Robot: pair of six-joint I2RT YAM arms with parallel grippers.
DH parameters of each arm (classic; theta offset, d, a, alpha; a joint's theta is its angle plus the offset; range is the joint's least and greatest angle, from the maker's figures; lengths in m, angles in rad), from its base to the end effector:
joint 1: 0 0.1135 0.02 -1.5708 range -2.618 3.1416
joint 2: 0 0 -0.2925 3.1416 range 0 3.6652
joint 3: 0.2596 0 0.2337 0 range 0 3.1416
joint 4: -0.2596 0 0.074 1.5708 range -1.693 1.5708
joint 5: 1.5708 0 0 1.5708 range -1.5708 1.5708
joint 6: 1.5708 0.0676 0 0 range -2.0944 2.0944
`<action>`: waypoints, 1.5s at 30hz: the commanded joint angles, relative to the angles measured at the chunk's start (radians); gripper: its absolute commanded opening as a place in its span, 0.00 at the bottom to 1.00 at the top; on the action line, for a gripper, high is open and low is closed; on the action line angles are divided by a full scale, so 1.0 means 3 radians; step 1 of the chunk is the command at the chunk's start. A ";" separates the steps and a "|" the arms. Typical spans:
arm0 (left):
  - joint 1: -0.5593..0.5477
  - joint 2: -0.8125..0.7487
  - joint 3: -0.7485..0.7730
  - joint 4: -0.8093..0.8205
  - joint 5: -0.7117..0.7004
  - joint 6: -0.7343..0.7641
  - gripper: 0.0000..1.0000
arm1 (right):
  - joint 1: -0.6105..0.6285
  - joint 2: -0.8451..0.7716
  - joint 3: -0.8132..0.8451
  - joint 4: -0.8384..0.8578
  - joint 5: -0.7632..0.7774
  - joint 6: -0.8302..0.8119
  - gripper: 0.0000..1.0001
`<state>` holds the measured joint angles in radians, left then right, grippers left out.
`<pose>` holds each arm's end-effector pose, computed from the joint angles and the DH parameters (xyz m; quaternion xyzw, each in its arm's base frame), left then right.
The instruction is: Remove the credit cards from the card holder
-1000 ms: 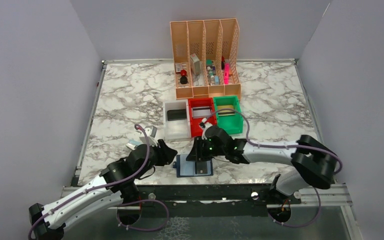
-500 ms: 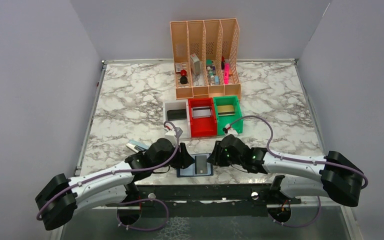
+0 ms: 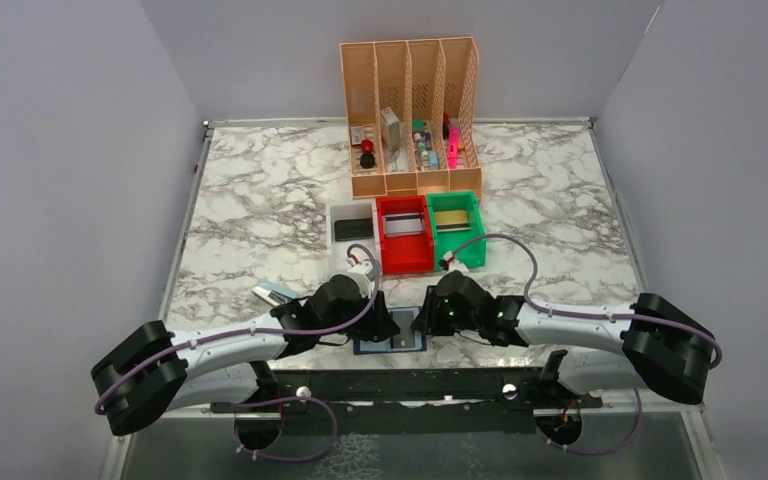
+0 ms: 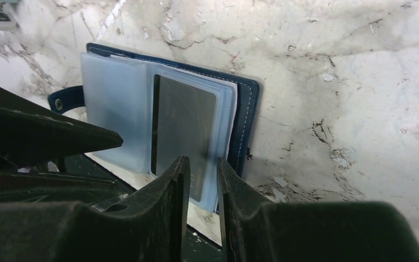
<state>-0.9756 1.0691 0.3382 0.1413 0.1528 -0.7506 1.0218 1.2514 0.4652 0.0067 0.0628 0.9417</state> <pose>0.1062 -0.1752 0.1855 0.1345 0.8699 -0.4007 0.2542 0.1241 0.1947 0.1743 -0.0248 0.9220 0.3042 0.2381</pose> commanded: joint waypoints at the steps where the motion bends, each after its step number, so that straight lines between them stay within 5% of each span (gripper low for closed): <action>1: -0.0015 0.0148 0.0016 0.0166 0.0029 0.0007 0.42 | 0.0015 0.0154 0.0058 0.0136 -0.0087 -0.0050 0.29; 20: -0.0015 0.0156 -0.0290 -0.0006 -0.0460 -0.0106 0.39 | 0.0017 0.0370 0.0083 0.0008 -0.0029 0.0007 0.16; 35: -0.0016 -0.0131 -0.0682 0.0319 -0.0574 -0.0322 0.32 | 0.0018 0.0004 0.0197 0.0035 -0.0152 -0.0236 0.20; 45: -0.0018 -0.0257 -0.0658 0.0225 -0.0554 -0.0261 0.32 | 0.0019 0.0443 0.0151 0.0130 -0.0212 -0.0124 0.22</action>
<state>-0.9775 0.9817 0.1501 0.2310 0.0048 -0.8375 1.0218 1.3487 0.5053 0.0563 -0.0082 0.8898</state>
